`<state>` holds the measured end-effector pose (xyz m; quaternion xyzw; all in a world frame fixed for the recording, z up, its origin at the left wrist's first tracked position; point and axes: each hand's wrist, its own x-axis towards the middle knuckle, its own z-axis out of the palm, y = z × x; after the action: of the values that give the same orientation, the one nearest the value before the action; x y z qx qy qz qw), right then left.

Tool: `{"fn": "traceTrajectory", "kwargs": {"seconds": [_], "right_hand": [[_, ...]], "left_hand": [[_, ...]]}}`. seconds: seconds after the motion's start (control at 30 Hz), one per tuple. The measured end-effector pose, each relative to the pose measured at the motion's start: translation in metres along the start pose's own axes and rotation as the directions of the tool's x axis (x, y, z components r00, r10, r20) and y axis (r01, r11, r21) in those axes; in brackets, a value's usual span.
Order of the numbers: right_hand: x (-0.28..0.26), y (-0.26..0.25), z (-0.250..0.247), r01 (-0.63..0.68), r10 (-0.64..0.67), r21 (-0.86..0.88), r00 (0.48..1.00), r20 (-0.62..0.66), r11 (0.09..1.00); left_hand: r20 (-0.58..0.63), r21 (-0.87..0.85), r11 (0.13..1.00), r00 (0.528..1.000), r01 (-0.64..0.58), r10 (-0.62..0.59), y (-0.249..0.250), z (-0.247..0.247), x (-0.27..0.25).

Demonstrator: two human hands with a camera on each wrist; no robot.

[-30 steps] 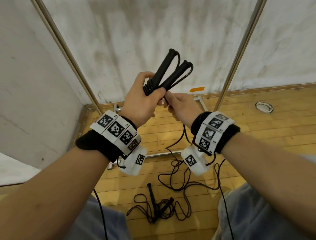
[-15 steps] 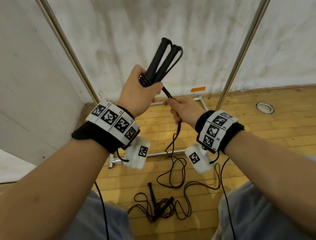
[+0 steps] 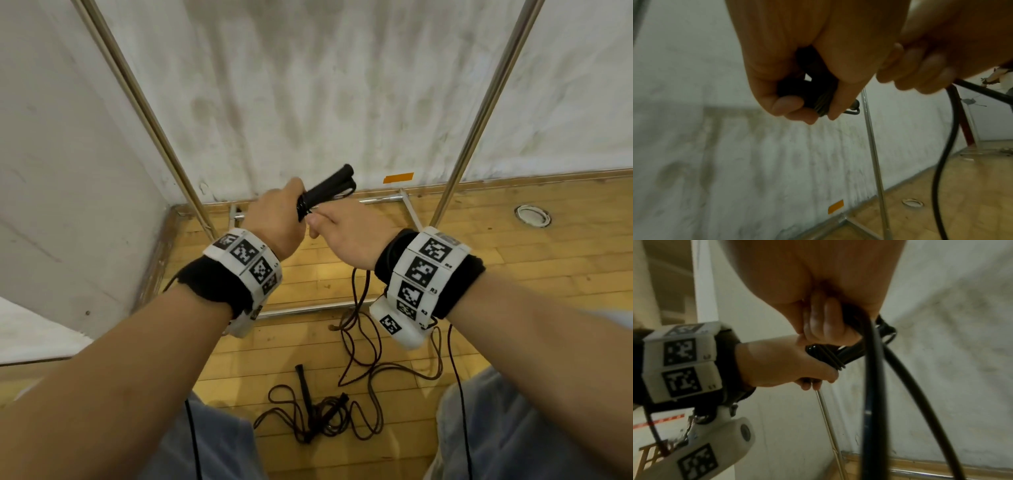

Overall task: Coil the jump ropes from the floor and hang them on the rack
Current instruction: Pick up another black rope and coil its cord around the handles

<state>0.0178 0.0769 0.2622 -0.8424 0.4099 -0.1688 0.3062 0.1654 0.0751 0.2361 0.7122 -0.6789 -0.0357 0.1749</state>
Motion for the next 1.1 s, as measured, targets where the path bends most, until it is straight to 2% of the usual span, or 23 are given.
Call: {"fn": "traceTrajectory", "kwargs": {"seconds": [0.13,0.27,0.37,0.57,0.7,0.8,0.87,0.97,1.1], "right_hand": [[-0.006,0.001,0.001,0.031,-0.031,-0.022,0.999,0.008,0.999],[-0.012,0.005,-0.006,0.044,-0.042,-0.042,0.999,0.03,0.998],[-0.012,0.011,-0.014,0.009,-0.015,-0.163,0.999,-0.03,0.987],[-0.007,0.025,-0.029,-0.054,0.029,-0.359,0.997,-0.074,0.932],[-0.001,0.032,-0.036,-0.043,-0.056,-0.406,0.972,-0.23,0.913],[0.002,0.04,-0.037,-0.066,-0.041,-0.343,0.955,-0.293,0.937],[0.005,0.047,-0.043,-0.079,0.011,-0.235,0.96,-0.278,0.969],[0.009,0.056,-0.055,-0.079,0.077,-0.005,0.982,-0.17,0.997],[0.005,0.059,-0.066,-0.115,0.127,0.302,0.992,-0.018,0.946]], "left_hand": [[0.024,0.024,0.997,0.997,-0.068,0.067,0.0,0.008,0.0],[-0.017,0.04,0.999,1.0,0.003,-0.002,-0.008,0.007,0.002],[-0.017,0.089,0.996,1.0,0.015,-0.014,-0.012,0.009,0.001],[0.027,0.264,0.959,0.995,-0.1,0.097,-0.011,0.015,-0.009],[0.038,0.259,0.942,0.977,-0.213,0.21,0.002,0.023,-0.021],[0.017,0.148,0.943,0.954,-0.299,0.3,0.011,0.02,-0.026],[-0.016,0.049,0.927,0.928,-0.372,0.373,0.013,0.013,-0.027],[-0.056,-0.012,0.914,0.913,-0.406,0.405,0.013,0.002,-0.028],[-0.082,-0.092,0.916,0.92,-0.391,0.384,0.018,-0.009,-0.033]]}}
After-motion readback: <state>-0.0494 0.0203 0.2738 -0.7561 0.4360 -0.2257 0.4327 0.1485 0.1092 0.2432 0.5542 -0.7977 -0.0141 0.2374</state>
